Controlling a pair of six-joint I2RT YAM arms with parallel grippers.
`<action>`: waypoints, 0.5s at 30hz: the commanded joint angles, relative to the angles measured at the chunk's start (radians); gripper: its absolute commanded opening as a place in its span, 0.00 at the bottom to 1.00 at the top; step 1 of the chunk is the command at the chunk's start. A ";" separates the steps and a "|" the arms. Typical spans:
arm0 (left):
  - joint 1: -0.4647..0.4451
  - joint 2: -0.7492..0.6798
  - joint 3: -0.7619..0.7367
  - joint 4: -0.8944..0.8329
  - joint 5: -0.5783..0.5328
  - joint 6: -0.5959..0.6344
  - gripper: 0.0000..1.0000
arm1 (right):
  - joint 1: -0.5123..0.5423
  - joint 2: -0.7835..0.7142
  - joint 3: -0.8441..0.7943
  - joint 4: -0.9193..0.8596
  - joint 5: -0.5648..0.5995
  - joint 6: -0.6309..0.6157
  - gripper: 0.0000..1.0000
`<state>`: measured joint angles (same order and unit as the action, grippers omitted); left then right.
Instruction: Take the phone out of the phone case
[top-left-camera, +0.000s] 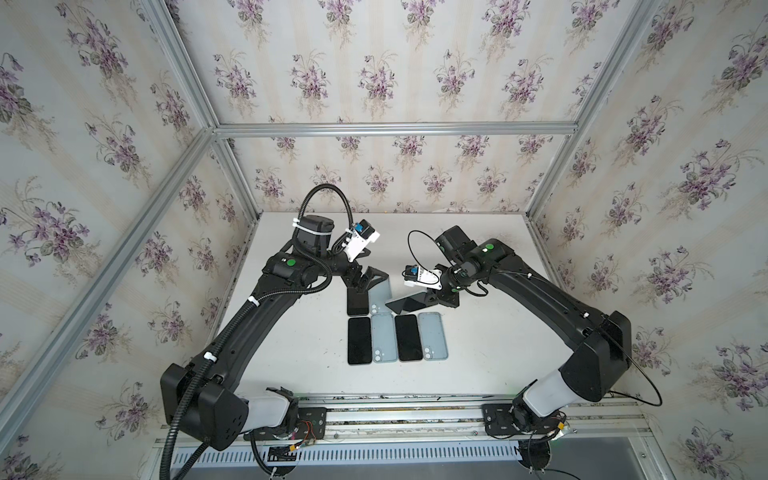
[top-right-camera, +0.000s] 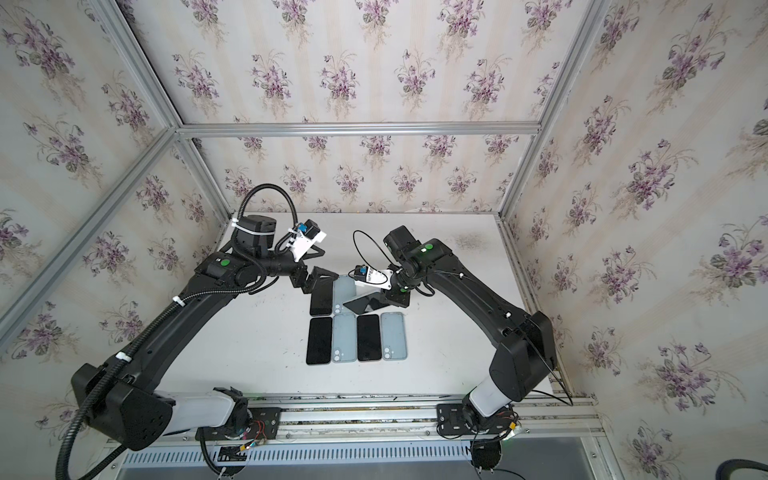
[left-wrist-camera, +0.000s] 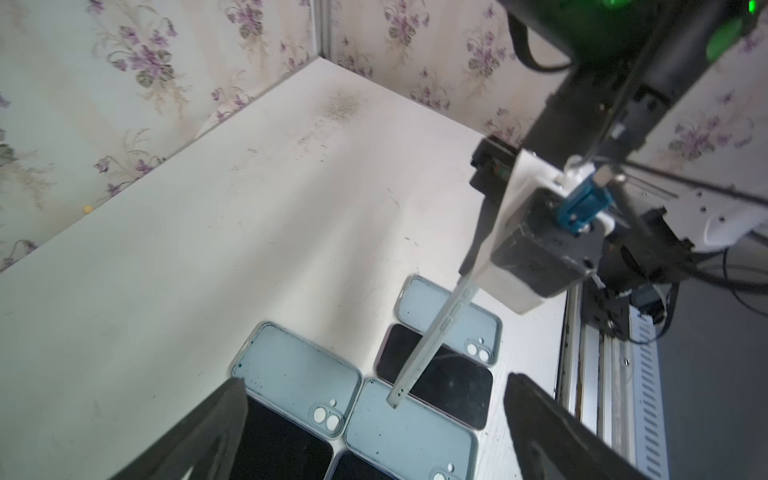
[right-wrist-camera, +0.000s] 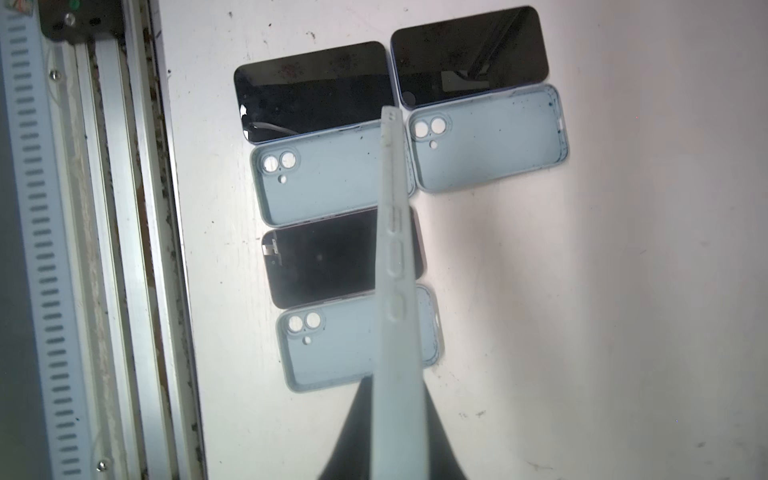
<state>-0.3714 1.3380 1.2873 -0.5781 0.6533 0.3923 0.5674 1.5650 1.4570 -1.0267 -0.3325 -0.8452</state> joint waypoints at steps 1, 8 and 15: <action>-0.033 0.015 -0.009 -0.088 0.050 0.197 0.98 | 0.009 0.001 0.046 -0.060 -0.001 -0.175 0.00; -0.124 0.105 -0.003 -0.159 -0.009 0.283 0.93 | 0.031 0.008 0.070 -0.099 -0.008 -0.230 0.00; -0.159 0.164 -0.011 -0.159 -0.079 0.296 0.90 | 0.032 0.003 0.082 -0.107 -0.014 -0.250 0.00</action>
<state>-0.5262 1.4883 1.2755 -0.7254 0.6044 0.6518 0.5983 1.5764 1.5173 -1.1255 -0.3180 -1.0744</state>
